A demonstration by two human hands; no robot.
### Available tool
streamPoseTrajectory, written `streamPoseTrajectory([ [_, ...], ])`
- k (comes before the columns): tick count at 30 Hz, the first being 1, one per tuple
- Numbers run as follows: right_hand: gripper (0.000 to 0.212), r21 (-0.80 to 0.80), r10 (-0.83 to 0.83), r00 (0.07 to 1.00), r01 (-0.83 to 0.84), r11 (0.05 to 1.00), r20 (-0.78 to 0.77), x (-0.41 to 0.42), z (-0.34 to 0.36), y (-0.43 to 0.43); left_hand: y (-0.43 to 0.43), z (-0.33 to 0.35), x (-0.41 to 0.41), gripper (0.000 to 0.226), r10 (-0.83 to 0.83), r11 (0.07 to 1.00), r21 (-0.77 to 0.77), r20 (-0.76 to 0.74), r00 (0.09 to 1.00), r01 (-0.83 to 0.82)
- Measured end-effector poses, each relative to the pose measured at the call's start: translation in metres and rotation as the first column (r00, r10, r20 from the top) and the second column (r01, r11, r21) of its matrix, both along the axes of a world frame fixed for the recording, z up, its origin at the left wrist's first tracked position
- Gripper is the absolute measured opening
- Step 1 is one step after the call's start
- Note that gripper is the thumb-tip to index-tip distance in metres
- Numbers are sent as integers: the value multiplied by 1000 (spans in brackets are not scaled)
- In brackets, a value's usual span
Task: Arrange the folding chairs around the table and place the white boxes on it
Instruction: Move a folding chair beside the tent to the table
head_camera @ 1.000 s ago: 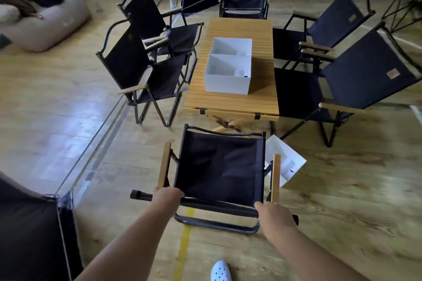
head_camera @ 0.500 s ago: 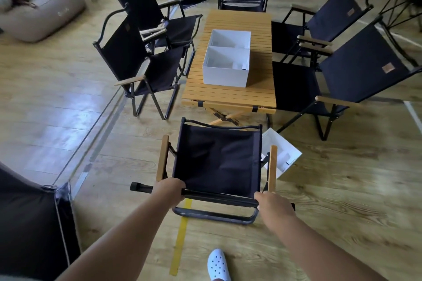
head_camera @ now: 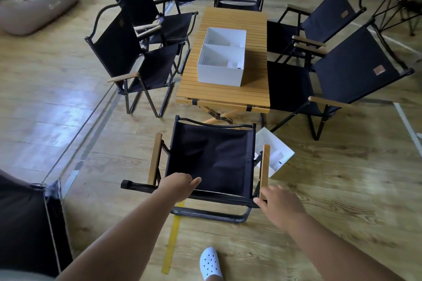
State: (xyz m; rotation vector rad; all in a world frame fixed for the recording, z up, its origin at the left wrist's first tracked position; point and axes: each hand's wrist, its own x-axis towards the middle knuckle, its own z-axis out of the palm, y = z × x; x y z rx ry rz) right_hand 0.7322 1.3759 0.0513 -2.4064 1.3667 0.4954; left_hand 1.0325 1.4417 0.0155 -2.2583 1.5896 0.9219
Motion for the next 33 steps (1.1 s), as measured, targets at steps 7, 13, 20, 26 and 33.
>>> streamPoseTrajectory([
  [7, 46, -1, -103, 992, 103, 995, 67, -4, 0, -23, -29, 3, -22, 52, 25, 1000, -15, -55, 998, -25],
  [13, 49, -3, -145, 989, 145, 989, 35, -36, -10, -67, -64, 2, -54, 50, 23, 1000, 10, -44, 999, -23],
  [20, 50, 63, -126, 992, 124, 990, 30, -87, -24, -134, -112, 3, -122, 49, 48, 998, 33, -61, 997, -46],
  [26, 40, 107, -80, 993, 70, 992, 89, -145, -25, -219, -176, -3, -212, 44, 141, 990, -9, -84, 986, -143],
  [33, 41, 105, -60, 998, 57, 993, 28, -229, -22, -289, -228, -10, -317, 39, 210, 974, -50, -151, 966, -219],
])
